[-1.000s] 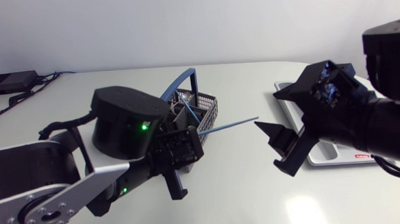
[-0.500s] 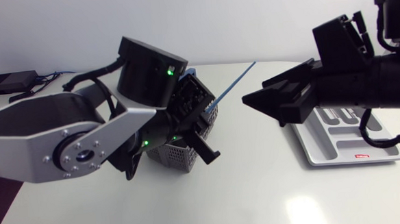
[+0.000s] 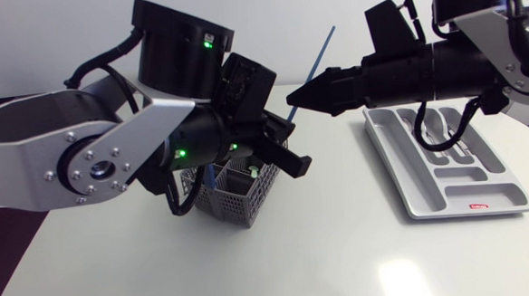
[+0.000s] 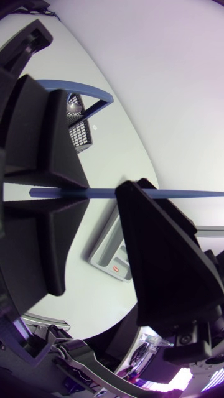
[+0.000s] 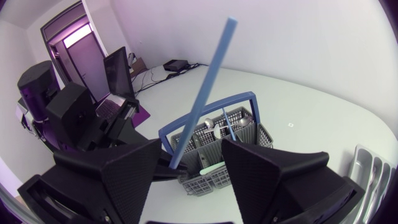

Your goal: Unload the cutlery basket into the drawer organizer.

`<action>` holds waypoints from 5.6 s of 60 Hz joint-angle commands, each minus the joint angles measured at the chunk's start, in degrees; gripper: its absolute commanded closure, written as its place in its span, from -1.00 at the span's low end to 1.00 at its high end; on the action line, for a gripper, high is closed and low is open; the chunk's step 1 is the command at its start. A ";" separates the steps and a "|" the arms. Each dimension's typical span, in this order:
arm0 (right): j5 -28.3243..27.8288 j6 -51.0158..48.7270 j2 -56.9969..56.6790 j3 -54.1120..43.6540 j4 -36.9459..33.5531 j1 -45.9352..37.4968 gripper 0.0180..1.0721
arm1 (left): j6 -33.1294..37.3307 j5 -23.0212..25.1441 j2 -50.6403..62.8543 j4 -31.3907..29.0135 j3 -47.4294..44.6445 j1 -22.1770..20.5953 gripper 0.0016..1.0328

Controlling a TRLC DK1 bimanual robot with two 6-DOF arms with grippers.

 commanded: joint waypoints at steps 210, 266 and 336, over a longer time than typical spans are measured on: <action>20.19 -30.11 10.64 -15.13 -7.96 -12.77 -0.80 | 78.88 -2.44 2.99 -19.45 0.39 5.30 -0.57; 19.75 -37.32 12.57 -21.20 0.92 -13.65 -0.80 | 83.37 -7.98 21.71 -34.13 19.81 6.00 0.13; 19.67 -37.58 15.91 -21.20 2.85 -13.65 -0.80 | 83.10 -8.50 26.37 -34.31 23.06 7.05 0.30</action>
